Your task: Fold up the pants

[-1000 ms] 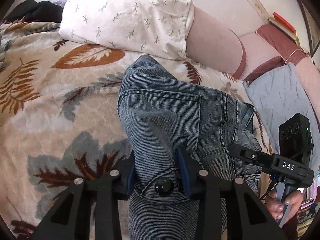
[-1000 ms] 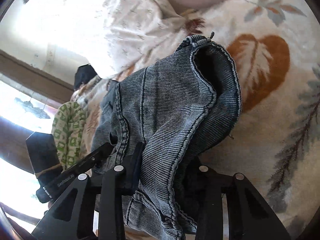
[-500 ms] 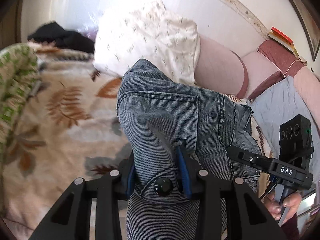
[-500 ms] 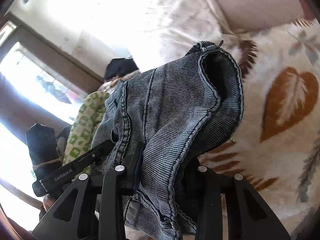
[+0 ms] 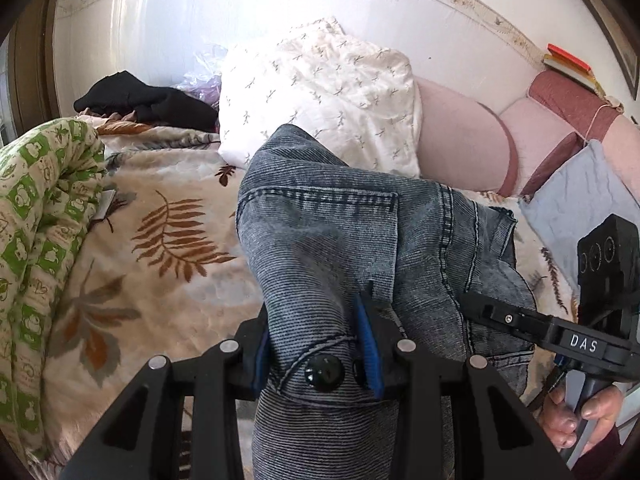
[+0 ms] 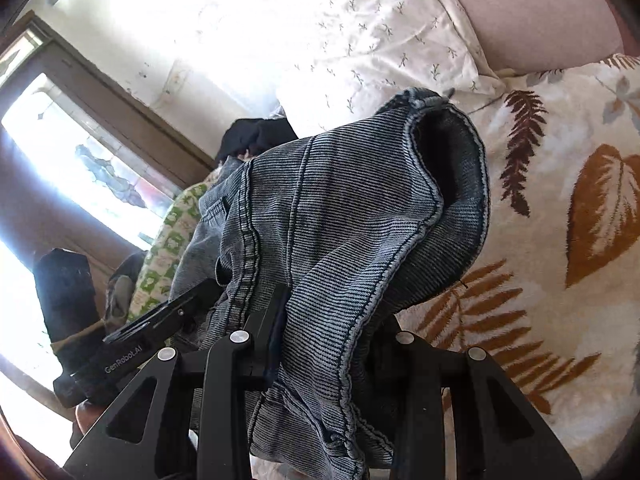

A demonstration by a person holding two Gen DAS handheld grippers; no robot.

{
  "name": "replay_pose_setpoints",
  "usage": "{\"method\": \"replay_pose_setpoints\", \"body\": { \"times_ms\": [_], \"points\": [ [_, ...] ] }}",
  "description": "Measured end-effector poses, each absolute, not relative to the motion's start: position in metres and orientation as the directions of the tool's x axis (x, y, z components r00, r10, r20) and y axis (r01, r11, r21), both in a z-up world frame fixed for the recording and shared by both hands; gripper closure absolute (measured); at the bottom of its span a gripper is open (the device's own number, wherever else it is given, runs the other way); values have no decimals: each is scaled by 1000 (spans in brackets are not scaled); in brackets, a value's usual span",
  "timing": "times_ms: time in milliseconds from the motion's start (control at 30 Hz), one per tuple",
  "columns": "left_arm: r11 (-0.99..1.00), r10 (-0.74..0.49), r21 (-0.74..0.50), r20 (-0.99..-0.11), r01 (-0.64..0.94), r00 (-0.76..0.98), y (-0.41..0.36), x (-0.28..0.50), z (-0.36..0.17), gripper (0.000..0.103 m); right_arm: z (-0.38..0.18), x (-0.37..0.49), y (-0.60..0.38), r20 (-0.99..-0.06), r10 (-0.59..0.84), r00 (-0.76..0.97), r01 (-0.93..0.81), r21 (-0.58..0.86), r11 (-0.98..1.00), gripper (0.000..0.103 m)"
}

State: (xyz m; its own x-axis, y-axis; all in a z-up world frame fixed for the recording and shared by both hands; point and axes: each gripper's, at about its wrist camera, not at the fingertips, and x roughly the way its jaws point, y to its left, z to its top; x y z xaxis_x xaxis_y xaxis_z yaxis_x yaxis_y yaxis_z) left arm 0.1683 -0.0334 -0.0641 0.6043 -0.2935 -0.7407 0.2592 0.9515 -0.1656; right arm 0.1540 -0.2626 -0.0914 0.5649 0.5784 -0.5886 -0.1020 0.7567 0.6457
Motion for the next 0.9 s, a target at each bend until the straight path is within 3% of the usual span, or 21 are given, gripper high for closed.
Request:
{"method": "replay_pose_setpoints", "body": {
  "times_ms": [500, 633, 733, 900],
  "points": [
    [969, -204, -91, -819, 229, 536, -39, 207, -137, 62, -157, 185, -253, -690, 513, 512, -7, 593, 805, 71],
    [974, -142, -16, -823, 227, 550, -42, 209, -146, 49, -168, 191, -254, -718, 494, 490, 11, 572, 820, 59],
    [970, -65, 87, -806, 226, 589, -45, 204, -143, 32, -169, 190, -252, -751, 447, 486, 23, 523, 852, 41],
    [947, 42, 242, -747, 212, 664, -45, 189, -121, 31, -155, 187, -262, -753, 440, 490, 27, 517, 855, 38]
  ]
}}
